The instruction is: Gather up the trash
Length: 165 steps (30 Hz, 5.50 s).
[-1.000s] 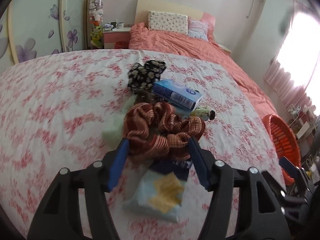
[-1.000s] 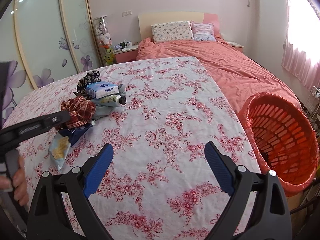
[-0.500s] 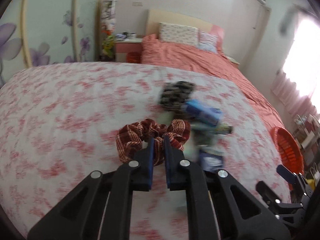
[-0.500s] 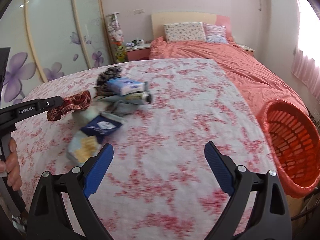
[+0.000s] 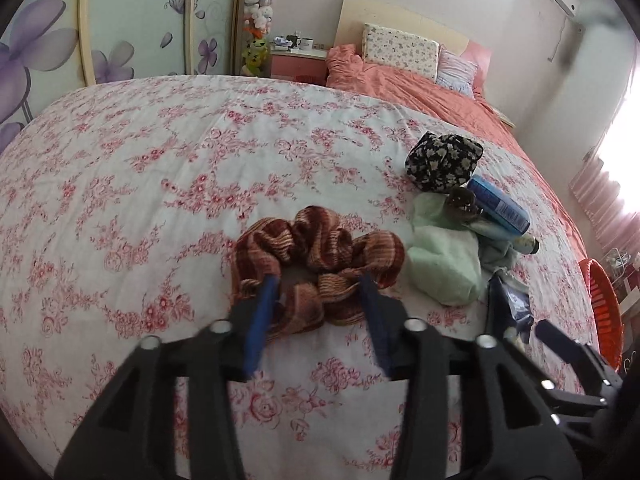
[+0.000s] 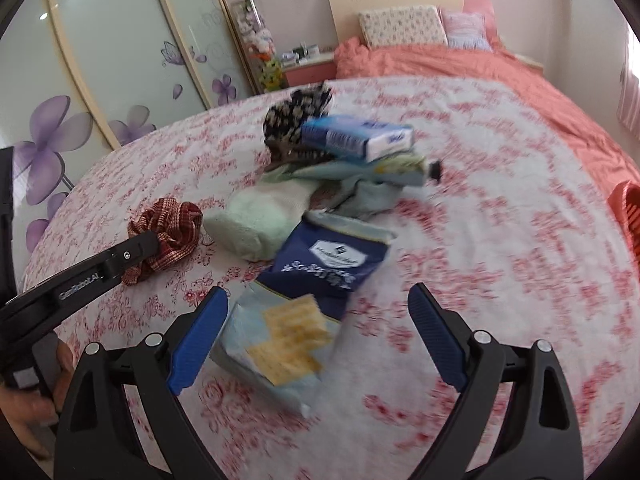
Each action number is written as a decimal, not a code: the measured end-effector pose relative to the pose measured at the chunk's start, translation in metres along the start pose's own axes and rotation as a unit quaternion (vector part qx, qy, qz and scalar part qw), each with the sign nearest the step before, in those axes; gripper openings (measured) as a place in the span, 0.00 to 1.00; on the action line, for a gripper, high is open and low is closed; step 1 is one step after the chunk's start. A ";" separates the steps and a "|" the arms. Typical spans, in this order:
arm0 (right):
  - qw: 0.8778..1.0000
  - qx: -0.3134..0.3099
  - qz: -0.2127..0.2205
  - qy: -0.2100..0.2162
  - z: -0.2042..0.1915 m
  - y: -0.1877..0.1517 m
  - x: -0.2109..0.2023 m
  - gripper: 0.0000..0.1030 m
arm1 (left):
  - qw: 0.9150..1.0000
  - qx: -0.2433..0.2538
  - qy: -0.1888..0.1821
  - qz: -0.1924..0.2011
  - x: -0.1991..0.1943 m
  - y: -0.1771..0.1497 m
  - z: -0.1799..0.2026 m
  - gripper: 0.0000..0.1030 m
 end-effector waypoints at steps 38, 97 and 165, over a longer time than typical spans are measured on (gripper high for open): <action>0.992 0.041 0.016 -0.115 0.106 0.020 -0.005 0.67 | 0.995 0.064 0.068 0.026 -0.001 0.010 -0.002 0.89; 0.995 0.038 0.034 -0.085 0.152 0.023 -0.041 0.41 | 0.997 0.062 0.039 -0.010 0.020 -0.004 0.023 0.41; 0.951 0.159 0.153 -0.215 0.393 0.028 -0.180 0.68 | 0.942 0.190 -0.275 -0.031 -0.003 -0.064 0.462 0.80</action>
Point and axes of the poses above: each gripper's, at about its wrist camera, not at the fingertips, and x roughly the way its jaws point, z to its right, y to its top, the point moved 8 cm from there along x, roughly the way its jaws point, and after that the axes turned 13 degrees about z, right-handed, at the moved point
